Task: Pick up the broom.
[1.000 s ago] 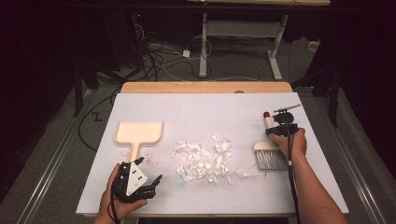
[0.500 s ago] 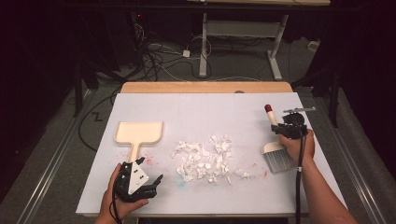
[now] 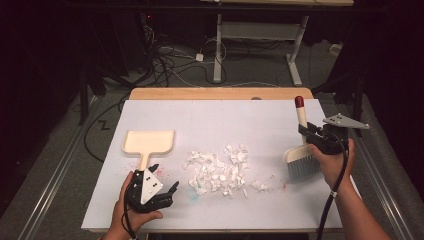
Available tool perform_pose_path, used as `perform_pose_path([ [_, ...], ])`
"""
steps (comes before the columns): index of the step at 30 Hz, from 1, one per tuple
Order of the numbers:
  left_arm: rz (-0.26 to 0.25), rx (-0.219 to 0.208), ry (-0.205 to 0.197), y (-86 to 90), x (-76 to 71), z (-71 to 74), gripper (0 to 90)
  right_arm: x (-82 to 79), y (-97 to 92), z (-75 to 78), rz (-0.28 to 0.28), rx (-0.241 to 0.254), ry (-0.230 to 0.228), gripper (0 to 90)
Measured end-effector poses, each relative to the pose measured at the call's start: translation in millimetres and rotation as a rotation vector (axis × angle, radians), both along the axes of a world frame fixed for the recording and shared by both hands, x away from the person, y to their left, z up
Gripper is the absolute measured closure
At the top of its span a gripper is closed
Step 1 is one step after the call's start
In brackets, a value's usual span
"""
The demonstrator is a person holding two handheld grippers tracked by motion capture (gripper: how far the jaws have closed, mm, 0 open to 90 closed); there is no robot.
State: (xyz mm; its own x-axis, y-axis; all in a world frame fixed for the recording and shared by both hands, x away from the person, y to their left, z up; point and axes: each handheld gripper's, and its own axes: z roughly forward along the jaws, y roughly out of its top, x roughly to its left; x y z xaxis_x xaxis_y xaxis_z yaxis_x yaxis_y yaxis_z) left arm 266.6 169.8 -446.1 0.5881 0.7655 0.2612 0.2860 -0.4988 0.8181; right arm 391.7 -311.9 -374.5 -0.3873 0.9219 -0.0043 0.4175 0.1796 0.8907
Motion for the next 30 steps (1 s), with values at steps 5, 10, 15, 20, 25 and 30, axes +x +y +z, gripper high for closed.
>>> perform_pose_path([
  [5,-0.079,-0.024,0.021,-30.5,2.7,7.1,21.0,-13.4,17.1,16.1,0.071,0.026,-0.065,71.2],
  [10,-0.186,-0.074,0.028,-65.0,7.2,18.5,21.3,-27.7,40.8,23.6,0.123,0.046,-0.109,71.2],
  [15,-0.266,-0.158,0.036,-90.3,9.7,31.4,22.7,-41.6,67.0,22.7,0.186,0.027,-0.134,71.2],
  [20,-0.308,-0.183,0.052,-108.5,11.3,35.1,23.3,-51.9,86.3,19.5,0.238,0.016,-0.138,71.2],
  [25,-0.338,-0.197,0.08,-124.1,12.1,32.9,23.9,-58.8,99.0,15.5,0.266,0.008,-0.136,71.2],
  [30,-0.356,-0.223,0.117,-142.6,15.6,30.4,24.6,-67.5,112.6,14.4,0.308,0.002,-0.145,71.1],
])
